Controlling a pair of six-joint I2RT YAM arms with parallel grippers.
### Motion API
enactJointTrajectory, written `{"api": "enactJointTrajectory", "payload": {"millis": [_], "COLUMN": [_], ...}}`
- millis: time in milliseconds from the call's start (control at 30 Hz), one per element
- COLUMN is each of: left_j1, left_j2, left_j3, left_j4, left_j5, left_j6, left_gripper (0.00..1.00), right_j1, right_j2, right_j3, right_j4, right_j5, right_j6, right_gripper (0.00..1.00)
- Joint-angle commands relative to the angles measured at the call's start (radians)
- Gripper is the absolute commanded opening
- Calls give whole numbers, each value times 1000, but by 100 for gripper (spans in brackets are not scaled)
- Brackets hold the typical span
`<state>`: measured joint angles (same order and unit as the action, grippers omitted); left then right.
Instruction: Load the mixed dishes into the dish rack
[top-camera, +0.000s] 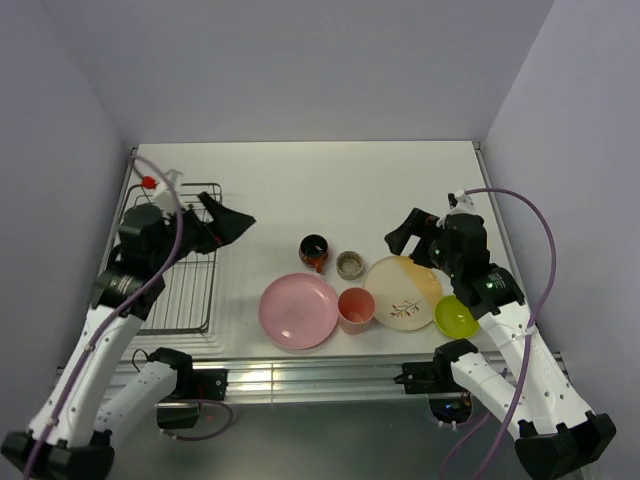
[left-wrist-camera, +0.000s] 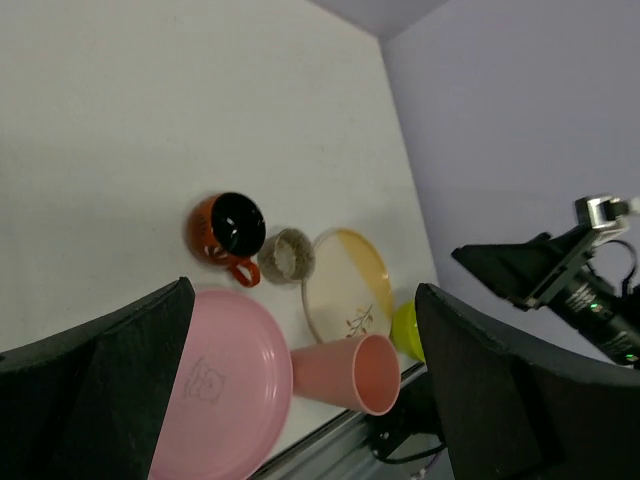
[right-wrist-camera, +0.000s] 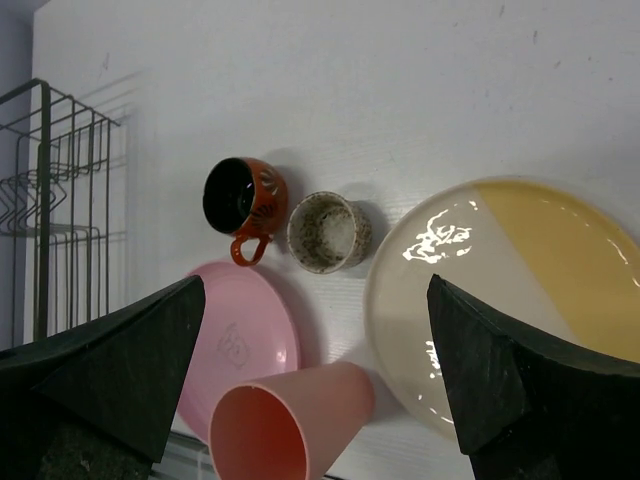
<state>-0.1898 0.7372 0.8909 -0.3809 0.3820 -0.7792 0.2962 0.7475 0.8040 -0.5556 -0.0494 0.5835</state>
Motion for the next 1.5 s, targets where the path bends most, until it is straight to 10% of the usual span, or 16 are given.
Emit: {"api": "enactJointTrajectory", "payload": {"millis": [0, 700, 1267, 1467], "left_j1": [-223, -614, -610, -541], "left_j2": [123, 573, 882, 990], "left_j3": [106, 249, 437, 503], "left_j4": [-26, -98, -206, -196], "left_j5": [-231, -630, -769, -704], "left_j6": [50, -22, 34, 64], "left_gripper": [99, 99, 93, 77], "right_j1": [-6, -6, -6, -8], "right_j2": [-8, -16, -17, -20], "right_j3": [12, 21, 12, 29], "right_j4": [11, -46, -43, -59], "right_j5": [101, 134, 105, 108], "right_j6": [21, 10, -10, -16], "right_gripper": [100, 98, 98, 98]}}
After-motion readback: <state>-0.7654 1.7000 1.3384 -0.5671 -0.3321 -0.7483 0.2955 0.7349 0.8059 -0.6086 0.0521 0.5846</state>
